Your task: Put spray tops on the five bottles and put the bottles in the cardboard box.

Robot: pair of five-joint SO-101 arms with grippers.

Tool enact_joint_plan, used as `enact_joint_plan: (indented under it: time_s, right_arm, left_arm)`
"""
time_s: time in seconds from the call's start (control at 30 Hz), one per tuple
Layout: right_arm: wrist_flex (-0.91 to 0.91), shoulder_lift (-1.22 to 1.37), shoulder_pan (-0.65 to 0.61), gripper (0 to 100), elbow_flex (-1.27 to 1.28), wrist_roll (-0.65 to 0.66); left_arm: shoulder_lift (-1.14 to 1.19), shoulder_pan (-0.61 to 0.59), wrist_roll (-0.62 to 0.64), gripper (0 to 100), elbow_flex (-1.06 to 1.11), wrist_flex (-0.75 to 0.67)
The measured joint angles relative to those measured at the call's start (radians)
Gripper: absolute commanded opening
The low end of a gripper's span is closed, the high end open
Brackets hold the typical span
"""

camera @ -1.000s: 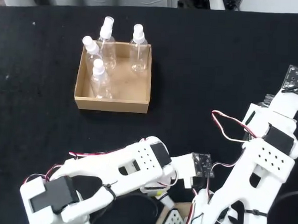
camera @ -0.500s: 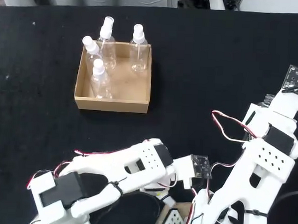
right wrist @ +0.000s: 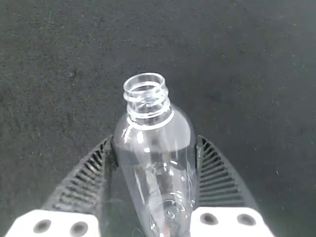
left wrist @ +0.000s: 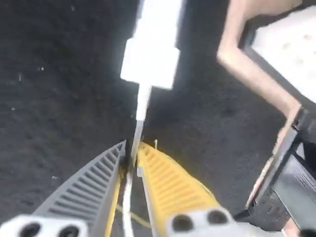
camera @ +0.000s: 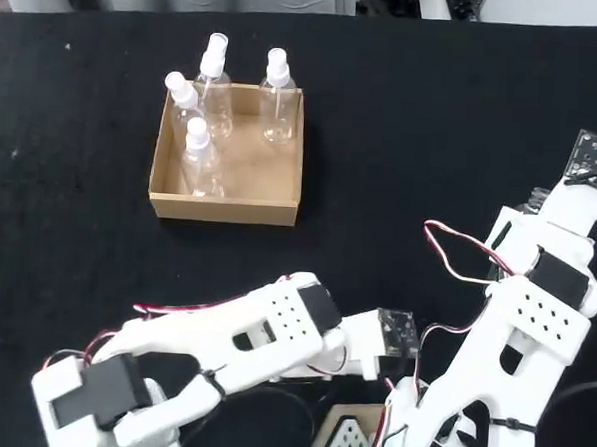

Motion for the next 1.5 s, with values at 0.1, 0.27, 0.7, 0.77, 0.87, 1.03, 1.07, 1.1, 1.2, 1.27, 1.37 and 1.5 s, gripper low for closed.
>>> enact_joint_plan:
  time_s: [0.1, 0.27, 0.7, 0.77, 0.87, 1.03, 1.07, 1.1, 1.2, 1.27, 1.37, 1.5]
  right_arm:
    - [0.000, 0.000, 0.000, 9.6, 0.000, 0.000]
    - [0.000, 0.000, 0.000, 9.6, 0.000, 0.000]
    - [0.000, 0.000, 0.000, 9.6, 0.000, 0.000]
    - [0.000, 0.000, 0.000, 9.6, 0.000, 0.000]
    - [0.000, 0.000, 0.000, 9.6, 0.000, 0.000]
    - [0.000, 0.000, 0.000, 9.6, 0.000, 0.000]
    - [0.000, 0.000, 0.000, 9.6, 0.000, 0.000]
    - [0.000, 0.000, 0.000, 9.6, 0.000, 0.000]
    - [0.000, 0.000, 0.000, 9.6, 0.000, 0.000]
    - [0.000, 0.000, 0.000, 9.6, 0.000, 0.000]
    - [0.000, 0.000, 0.000, 9.6, 0.000, 0.000]
    - [0.000, 0.000, 0.000, 9.6, 0.000, 0.000]
  left_arm:
    - [-0.040, 0.000, 0.000, 3, 0.000, 0.041]
    - [-0.054, -0.014, 0.026, 3, 0.000, 0.072]
    - [-0.091, -0.149, 0.049, 3, 0.107, 0.075]
    - [-0.138, -0.160, 0.051, 3, 0.137, 0.075]
    - [-0.226, -0.181, 0.083, 3, 0.178, 0.075]
    - [-0.342, -0.233, 0.110, 3, 0.229, 0.112]
    - [-0.356, -0.247, 0.114, 3, 0.235, 0.121]
    - [-0.365, -0.265, 0.114, 4, 0.236, 0.126]
    - [-0.384, -0.311, 0.114, 10, 0.239, 0.137]
    - [-0.385, -0.327, 0.114, 16, 0.239, 0.141]
    - [-0.385, -0.353, 0.129, 22, 0.239, 0.144]
    - [-0.390, -0.400, 0.172, 23, 0.239, 0.144]
